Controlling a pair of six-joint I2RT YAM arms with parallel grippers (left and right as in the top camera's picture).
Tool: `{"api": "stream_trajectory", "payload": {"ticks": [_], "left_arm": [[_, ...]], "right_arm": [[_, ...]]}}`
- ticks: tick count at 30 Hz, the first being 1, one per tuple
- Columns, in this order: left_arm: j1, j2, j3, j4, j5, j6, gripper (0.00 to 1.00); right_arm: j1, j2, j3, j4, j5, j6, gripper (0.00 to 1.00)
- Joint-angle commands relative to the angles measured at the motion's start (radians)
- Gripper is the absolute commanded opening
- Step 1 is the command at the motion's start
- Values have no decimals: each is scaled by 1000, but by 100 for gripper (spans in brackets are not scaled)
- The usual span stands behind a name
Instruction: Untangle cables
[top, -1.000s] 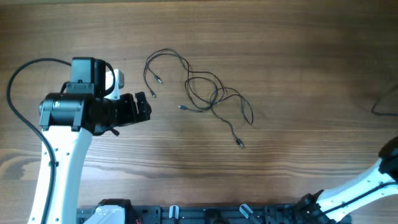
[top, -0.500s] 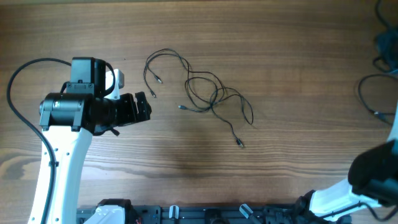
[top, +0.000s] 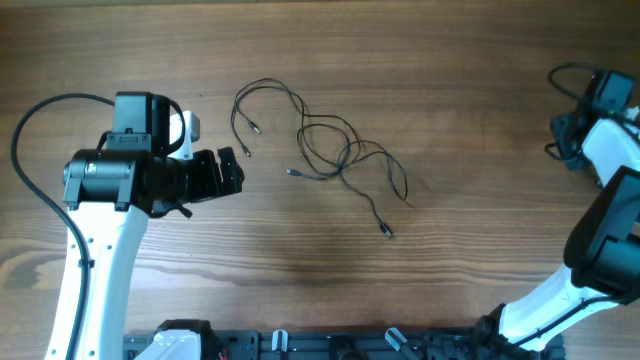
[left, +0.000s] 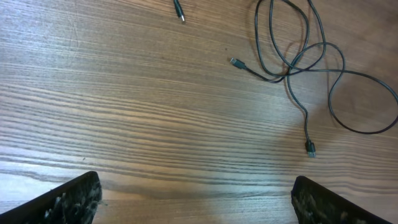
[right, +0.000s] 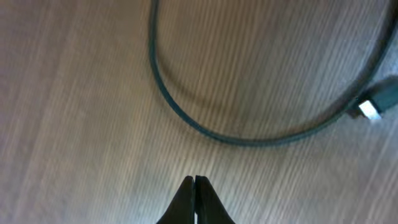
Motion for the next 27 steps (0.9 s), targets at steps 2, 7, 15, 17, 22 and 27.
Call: {"api": "stream_trajectory", "payload": {"ticks": [2,7,15,17,22,27], "left_arm": [[6,-9,-6,2,20,16,100],[6,-9,-6,2,20,16,100],[6,-9,-6,13,31,16,100],[6,-9,-6,12,31,16,100],[6,-9,-6,13,31,16,100],[6,-9,-6,13,31,16,100]], "right_arm": [[0,22,-79,180,31,-319,4],[-10,74,-82,239,34,-483,4],[-37,247,-82,221,59,-318,4],[-77,267,-82,170,46,-145,4],[-295,301,-83,132,-102,-43,4],[-472,301,-83,151,-195,-18,4]]}}
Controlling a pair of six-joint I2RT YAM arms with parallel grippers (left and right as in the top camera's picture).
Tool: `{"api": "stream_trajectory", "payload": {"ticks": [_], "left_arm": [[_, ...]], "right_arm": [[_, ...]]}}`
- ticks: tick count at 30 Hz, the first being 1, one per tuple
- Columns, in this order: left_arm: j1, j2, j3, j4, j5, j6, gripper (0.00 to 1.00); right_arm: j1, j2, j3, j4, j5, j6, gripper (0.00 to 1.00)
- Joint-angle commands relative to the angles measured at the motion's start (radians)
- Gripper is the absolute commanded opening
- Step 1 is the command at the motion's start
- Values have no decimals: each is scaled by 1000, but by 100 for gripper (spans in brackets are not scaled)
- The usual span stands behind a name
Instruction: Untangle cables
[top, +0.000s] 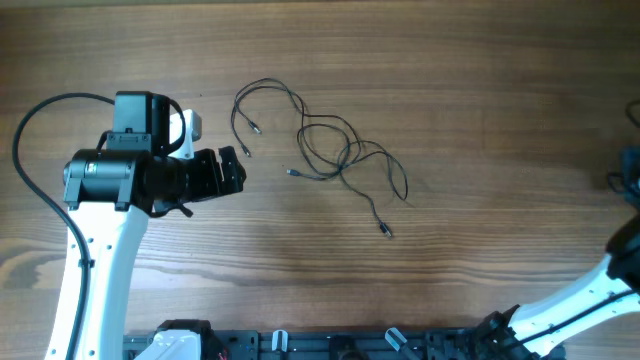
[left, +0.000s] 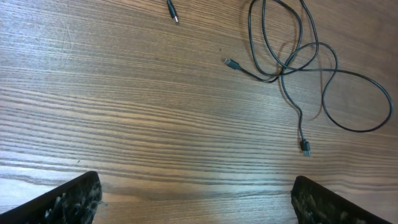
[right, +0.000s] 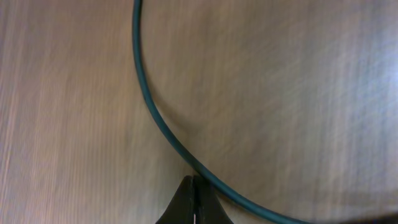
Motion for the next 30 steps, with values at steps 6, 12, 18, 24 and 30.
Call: {"api": "stream_trajectory", "payload": {"ticks": [6,12,18,24,30], "left_arm": [[6,-9,-6,4,13,13,100],[6,-9,-6,4,12,13,100],[6,-6,-6,7,13,13,100],[6,-6,-6,0,12,14,100],[6,-6,-6,0,12,14,100]], "right_arm": [[-32,146,-96,62,-205,-126,5],[222,74,-53,214,-373,-508,11],[467,27,-26,232,-455,-545,34],[549,26,-26,199,-902,-608,60],[547,26,-26,-27,-1375,-812,63]]}}
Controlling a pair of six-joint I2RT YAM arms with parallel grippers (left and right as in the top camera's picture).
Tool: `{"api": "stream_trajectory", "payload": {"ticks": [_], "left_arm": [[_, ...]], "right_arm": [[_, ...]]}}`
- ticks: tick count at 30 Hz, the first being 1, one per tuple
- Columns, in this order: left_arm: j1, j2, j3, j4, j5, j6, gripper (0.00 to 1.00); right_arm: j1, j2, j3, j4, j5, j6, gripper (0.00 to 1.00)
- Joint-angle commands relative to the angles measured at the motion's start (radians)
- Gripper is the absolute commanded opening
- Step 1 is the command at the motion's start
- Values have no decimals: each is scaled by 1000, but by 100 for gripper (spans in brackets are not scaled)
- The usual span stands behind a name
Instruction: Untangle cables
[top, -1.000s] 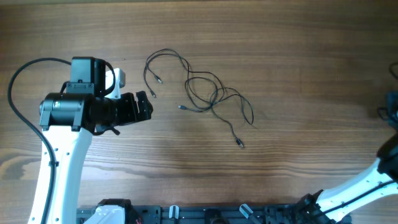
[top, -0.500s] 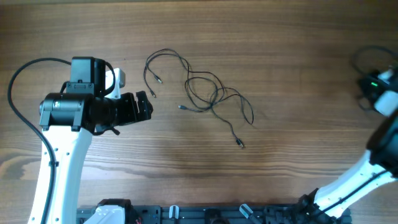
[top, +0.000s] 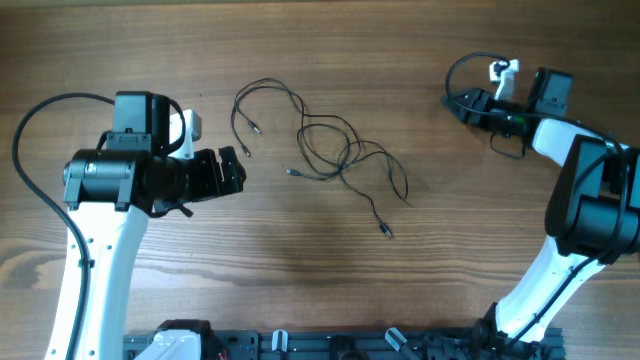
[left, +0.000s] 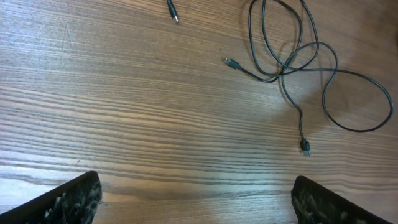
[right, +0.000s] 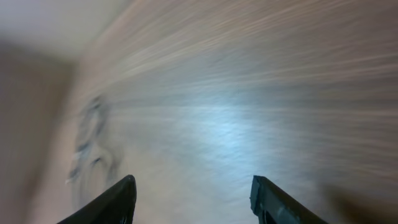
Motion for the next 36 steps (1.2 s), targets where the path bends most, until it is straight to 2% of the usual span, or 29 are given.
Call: {"api": "stream_trajectory", "payload": {"ticks": [1,3,4,6,8,12,18,22,26,30,33,36], "left_arm": [[6,-6,-6,1,12,14,100],[6,-6,-6,1,12,14,100],[6,-6,-6,1,12,20,100],[6,-6,-6,1,12,36,100],[6,-6,-6,0,12,36,100],[6,-6,-6,1,12,36,100],[6,-6,-6,2,12,38,100],[6,-6,-6,5,12,39,100],[6,-6,-6,5,12,43,100],[6,-6,-6,5,12,62,100],[6,-6,-6,5,12,62,100],[6,-6,-6,4,12,62,100]], "right_arm": [[-3,-2,-6,-193,-290,-232,65],[-2,-2,-6,-362,-290,-411,77],[-2,-2,-6,-412,-290,-444,81],[-4,-2,-6,-462,-290,-434,99],[-3,-2,-8,-509,-310,-434,99],[1,-2,-10,-626,-239,-435,83],[69,-2,-11,-747,-42,-449,83],[200,-2,-11,-863,-42,-666,84],[291,-2,-11,-922,-46,-719,84],[356,-2,-11,-1053,11,-774,85],[381,-2,-11,-1117,38,-717,69],[387,-2,-11,-1120,37,-646,64]]}}
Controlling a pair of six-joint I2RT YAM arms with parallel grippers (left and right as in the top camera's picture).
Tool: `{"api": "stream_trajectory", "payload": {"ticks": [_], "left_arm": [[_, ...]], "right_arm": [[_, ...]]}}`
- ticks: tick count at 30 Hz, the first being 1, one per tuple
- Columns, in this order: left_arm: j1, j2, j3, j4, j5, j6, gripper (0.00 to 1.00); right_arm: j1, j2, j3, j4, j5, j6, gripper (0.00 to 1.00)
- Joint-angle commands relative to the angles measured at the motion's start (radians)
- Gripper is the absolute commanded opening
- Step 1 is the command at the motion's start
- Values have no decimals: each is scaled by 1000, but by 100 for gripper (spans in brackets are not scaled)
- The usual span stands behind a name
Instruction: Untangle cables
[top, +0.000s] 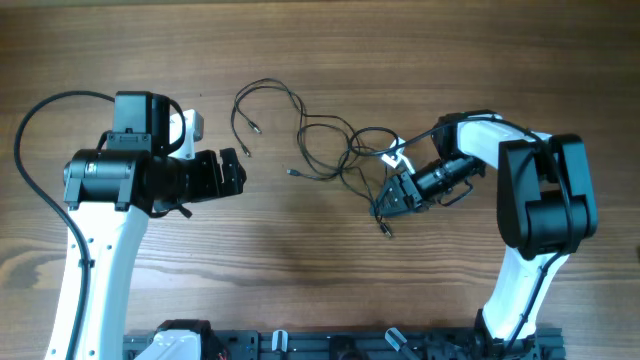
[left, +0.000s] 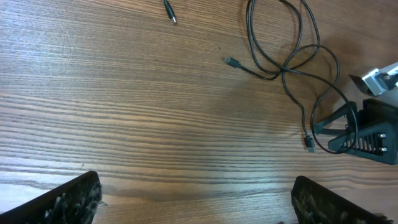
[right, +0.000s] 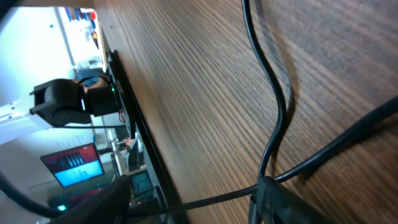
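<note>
Thin black cables (top: 322, 124) lie tangled mid-table, also in the left wrist view as cables (left: 286, 67), with small plugs at the loose ends (top: 387, 232). My right gripper (top: 386, 203) is down at the tangle's lower right, open. In its own view, the right gripper (right: 191, 186) has a cable strand (right: 274, 118) running across between its spread fingers. My left gripper (top: 238, 170) stands open to the left of the tangle, apart from it. The left gripper (left: 194, 180) holds nothing, and the right gripper (left: 357, 129) shows beside a plug (left: 309, 144).
The wooden table (top: 320, 290) carries only the cables. A black rail (top: 330, 345) runs along the front edge. My left arm's own thick cable (top: 30, 120) loops at the far left. The right arm (top: 545, 190) reaches in from the right.
My right gripper was at the back right of the table and is now at the tangle's lower right, still open. The tangle's right loop has changed shape. The left arm has not moved.
My right gripper was shut at the far right edge over a thicker cable, then nearly out of the overhead view, still shut. Then it was open at the back right, and now it is at the tangle. The left gripper stayed open beside the cables throughout.
</note>
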Motion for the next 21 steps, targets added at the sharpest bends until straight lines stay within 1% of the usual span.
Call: {"api": "stream_trajectory", "payload": {"ticks": [1,3,4,7,8,9,10,11,14,16,18,19,20,21], "left_arm": [[6,-6,-5,3,12,21,100],[6,-6,-5,3,12,21,100],[6,-6,-5,3,12,21,100],[6,-6,-5,3,12,21,100],[6,-6,-5,3,12,21,100],[6,-6,-5,3,12,21,100],[6,-6,-5,3,12,21,100],[6,-6,-5,3,12,21,100],[6,-6,-5,4,12,24,100],[6,-6,-5,3,12,24,100],[6,-6,-5,3,12,24,100],[6,-6,-5,3,12,24,100],[6,-6,-5,4,12,24,100],[6,-6,-5,4,12,24,100]], "right_arm": [[7,-2,-2,-5,19,80,62],[7,-2,-2,-21,15,131,58],[7,-2,-2,-35,14,148,54],[7,-2,-2,-108,-9,161,53],[7,-2,-2,-137,-19,162,60],[7,-2,-2,-174,-23,162,65],[7,-2,-2,-195,-30,162,66],[7,-2,-2,-224,-31,162,70],[7,-2,-2,-240,-77,159,69],[7,-2,-2,-159,-110,85,66],[8,-2,-2,-48,-109,4,65],[11,-2,-2,-9,-109,5,64],[25,-2,-2,108,-121,25,62],[34,-2,-2,159,-120,47,58]]}}
